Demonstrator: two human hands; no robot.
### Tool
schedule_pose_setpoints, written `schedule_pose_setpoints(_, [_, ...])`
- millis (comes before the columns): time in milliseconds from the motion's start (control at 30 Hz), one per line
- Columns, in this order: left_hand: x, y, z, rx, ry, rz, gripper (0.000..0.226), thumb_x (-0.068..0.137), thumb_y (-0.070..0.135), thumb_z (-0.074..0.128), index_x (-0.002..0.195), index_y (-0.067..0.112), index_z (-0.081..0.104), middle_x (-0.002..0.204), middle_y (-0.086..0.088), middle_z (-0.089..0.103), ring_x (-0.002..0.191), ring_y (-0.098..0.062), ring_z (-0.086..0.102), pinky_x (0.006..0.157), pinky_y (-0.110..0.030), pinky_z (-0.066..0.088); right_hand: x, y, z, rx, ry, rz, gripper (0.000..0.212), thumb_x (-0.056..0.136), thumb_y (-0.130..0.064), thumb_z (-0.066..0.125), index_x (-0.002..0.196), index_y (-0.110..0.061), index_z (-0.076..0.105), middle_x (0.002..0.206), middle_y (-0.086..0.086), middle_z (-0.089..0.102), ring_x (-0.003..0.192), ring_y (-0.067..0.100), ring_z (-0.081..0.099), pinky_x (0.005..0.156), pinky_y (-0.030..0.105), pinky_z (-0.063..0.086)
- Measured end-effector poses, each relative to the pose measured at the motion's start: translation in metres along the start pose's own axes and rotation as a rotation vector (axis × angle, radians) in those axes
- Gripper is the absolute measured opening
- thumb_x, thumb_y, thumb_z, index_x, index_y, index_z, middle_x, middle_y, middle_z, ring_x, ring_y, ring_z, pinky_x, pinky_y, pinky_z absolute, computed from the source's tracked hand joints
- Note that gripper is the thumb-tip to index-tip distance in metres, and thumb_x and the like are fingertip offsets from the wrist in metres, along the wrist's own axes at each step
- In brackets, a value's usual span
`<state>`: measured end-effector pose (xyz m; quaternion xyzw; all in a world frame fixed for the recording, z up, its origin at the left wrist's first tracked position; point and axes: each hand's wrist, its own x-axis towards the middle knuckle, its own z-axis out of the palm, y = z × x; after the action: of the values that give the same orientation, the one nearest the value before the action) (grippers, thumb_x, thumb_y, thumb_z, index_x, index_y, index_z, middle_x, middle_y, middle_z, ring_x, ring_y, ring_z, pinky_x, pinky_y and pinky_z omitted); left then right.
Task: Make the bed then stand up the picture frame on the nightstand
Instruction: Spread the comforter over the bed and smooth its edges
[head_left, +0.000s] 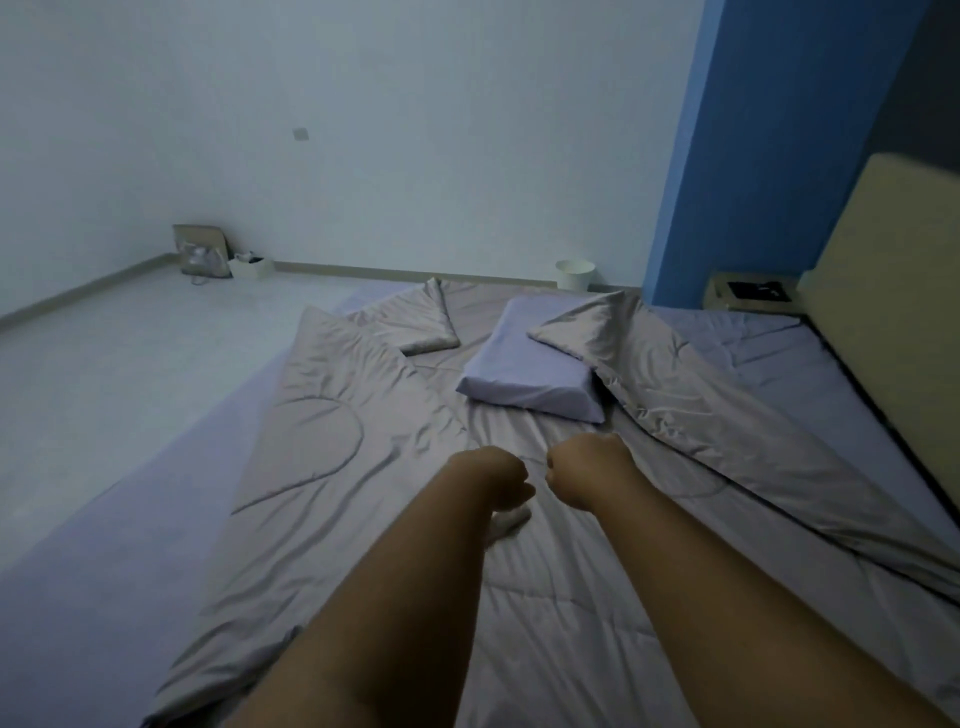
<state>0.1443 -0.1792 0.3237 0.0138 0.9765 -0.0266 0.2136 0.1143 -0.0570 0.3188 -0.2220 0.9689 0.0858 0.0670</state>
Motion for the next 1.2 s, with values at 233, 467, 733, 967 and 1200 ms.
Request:
schedule_pose_setpoints(233, [0.018,-0.130,0.012,0.079,-0.055,0.121,0.051,0.096,0.046,0.035,0.137,0.019,0.045,0.144,-0.008,0.044,0.130,-0.027,0.042,0.108,-0.042,0.035,0.056,-0.111,-0.010,0.042,-0.029,0.135,0.028,0.093,-0.028,0.039,0.111,-0.021,0.059,0.116,0.005,0.062,0.103,0.025,0.056,0.081,0.037,0.037])
schedule_pose_setpoints(467, [0.027,-0.219,0.015,0.085,-0.006,0.112,0.049,0.095,0.047,0.037,0.135,0.021,0.047,0.139,-0.006,0.048,0.126,-0.024,0.046,0.103,-0.039,0.038,0.088,-0.191,-0.026,0.049,-0.020,0.155,0.028,0.093,-0.028,0.039,0.112,-0.019,0.057,0.113,0.007,0.062,0.101,0.026,0.055,0.091,0.040,0.035])
schedule_pose_setpoints(733, [0.025,-0.288,0.036,0.113,0.076,0.167,0.050,0.095,0.046,0.033,0.142,0.031,0.034,0.146,-0.003,0.041,0.131,-0.026,0.041,0.104,-0.042,0.036,0.113,-0.258,-0.037,0.179,-0.085,0.205,0.037,0.097,-0.034,0.036,0.125,-0.014,0.052,0.127,0.010,0.056,0.113,0.026,0.052,0.096,0.040,0.036])
schedule_pose_setpoints(967, [0.048,-0.401,0.039,0.087,0.143,0.260,0.052,0.093,0.049,0.034,0.142,0.030,0.033,0.149,-0.002,0.037,0.132,-0.027,0.038,0.105,-0.043,0.034,0.146,-0.353,-0.057,0.308,-0.067,0.372,0.044,0.099,-0.038,0.029,0.133,-0.014,0.046,0.136,0.010,0.050,0.124,0.029,0.044,0.108,0.045,0.027])
schedule_pose_setpoints(1200, [0.035,-0.534,0.067,0.191,0.106,0.372,0.054,0.092,0.048,0.037,0.142,0.027,0.033,0.149,-0.002,0.037,0.133,-0.028,0.036,0.104,-0.043,0.034,0.166,-0.469,-0.055,0.365,-0.133,0.504,0.049,0.098,-0.044,0.026,0.132,-0.015,0.046,0.138,0.007,0.049,0.126,0.027,0.043,0.109,0.044,0.023])
